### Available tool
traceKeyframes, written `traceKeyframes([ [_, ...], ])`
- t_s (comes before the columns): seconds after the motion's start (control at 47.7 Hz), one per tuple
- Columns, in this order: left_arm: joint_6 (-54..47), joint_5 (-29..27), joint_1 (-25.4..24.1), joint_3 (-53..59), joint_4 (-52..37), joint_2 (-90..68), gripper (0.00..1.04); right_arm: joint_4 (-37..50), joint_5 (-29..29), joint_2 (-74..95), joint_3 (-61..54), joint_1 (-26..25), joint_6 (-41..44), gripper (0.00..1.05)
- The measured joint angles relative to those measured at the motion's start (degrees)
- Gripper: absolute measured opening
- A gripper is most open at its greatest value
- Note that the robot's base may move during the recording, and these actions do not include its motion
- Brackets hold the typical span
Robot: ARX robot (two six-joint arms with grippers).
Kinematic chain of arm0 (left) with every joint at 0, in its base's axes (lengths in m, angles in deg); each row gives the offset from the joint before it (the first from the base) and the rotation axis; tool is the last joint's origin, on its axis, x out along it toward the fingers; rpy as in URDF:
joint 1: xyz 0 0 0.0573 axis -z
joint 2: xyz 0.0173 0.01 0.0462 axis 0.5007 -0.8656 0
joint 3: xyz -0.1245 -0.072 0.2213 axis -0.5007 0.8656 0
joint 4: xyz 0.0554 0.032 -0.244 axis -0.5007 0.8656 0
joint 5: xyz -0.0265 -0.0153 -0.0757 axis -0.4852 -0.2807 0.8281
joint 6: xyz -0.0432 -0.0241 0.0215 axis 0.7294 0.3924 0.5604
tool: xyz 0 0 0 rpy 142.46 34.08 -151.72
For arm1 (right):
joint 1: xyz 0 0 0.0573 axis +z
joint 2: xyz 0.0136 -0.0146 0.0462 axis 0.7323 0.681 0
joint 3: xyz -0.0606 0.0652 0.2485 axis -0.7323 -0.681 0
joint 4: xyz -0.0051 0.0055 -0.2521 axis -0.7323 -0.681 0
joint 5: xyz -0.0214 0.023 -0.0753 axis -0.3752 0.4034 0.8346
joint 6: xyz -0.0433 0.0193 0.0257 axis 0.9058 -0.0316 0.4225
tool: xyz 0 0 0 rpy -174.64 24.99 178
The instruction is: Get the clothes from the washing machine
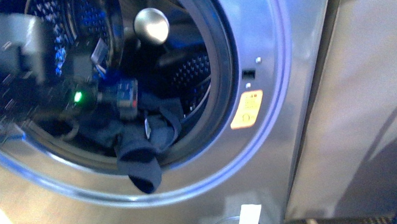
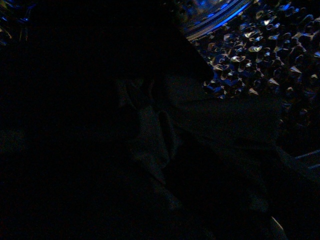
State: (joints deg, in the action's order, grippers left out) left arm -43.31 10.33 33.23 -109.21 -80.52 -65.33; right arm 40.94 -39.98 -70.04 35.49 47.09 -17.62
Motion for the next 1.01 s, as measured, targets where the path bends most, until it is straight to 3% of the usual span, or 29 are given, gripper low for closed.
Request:
traceKeyframes([
  [0.482, 5.1, 0.9, 0.2, -21.2, 21.8, -11.7, 0.98, 0.0, 0.0, 0.0, 0.0, 0.0, 0.0, 0.97],
  [0.65, 7.6, 4.7, 1.6, -25.7, 30.2, -14.1, 0.98, 0.0, 0.0, 0.0, 0.0, 0.0, 0.0, 0.97],
  [1.006, 13.5, 11.3, 4.2, -26.0, 31.4, -14.2, 0.98, 0.0, 0.0, 0.0, 0.0, 0.0, 0.0, 0.97],
])
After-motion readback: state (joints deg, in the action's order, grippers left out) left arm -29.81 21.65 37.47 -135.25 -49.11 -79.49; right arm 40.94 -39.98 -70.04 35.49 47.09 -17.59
